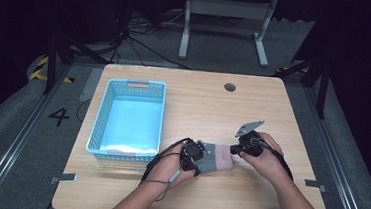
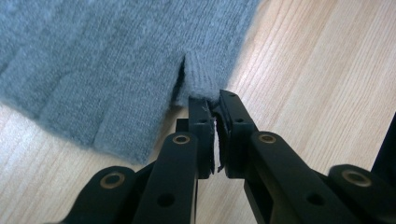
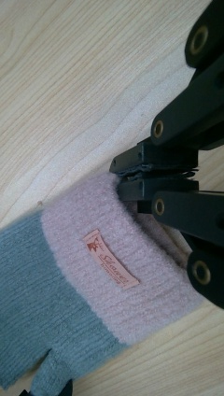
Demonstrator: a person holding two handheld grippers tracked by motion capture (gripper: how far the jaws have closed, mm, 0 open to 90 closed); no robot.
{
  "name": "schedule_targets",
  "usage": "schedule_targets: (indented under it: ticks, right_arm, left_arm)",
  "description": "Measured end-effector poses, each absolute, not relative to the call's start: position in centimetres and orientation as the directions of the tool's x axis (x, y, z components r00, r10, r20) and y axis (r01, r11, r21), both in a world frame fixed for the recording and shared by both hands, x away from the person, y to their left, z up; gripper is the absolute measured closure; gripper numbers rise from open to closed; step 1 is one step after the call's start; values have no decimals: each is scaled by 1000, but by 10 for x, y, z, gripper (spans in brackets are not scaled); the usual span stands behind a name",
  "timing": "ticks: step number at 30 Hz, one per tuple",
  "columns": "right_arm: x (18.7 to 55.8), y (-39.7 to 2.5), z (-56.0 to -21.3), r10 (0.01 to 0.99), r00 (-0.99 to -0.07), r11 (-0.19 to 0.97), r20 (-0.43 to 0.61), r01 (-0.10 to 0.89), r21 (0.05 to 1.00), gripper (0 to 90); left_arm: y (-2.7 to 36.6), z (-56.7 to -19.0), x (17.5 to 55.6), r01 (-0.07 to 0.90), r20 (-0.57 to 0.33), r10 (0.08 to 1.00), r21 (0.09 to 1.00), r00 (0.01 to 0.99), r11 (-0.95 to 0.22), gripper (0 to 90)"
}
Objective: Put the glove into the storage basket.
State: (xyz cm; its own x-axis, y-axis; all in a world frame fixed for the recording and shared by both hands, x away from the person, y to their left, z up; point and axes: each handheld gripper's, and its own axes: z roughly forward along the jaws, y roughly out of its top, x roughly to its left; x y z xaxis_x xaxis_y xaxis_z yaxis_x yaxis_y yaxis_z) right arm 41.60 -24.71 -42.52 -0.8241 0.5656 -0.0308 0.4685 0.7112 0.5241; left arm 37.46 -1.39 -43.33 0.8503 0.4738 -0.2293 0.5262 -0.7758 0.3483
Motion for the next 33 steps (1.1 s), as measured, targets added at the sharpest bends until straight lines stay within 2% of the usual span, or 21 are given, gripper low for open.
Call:
schedule_targets:
  ticks: [9,19,33]
  right_arm:
    - [414,-249,-423,575,-816,715,-59,466,521,820]
    - [407,-258,-409,590,-801,707,-96,456,541,787]
    - [394,-277,-395,633,-773,653,-47,500,568,703]
  left_arm:
    - [-7,-421,371,549,-223,502,350,836,-759,797]
    - [7,-391,367,537,-197,505,424,840,-729,729]
    - [8,-371,373,517,-188,497,508,847,-689,651]
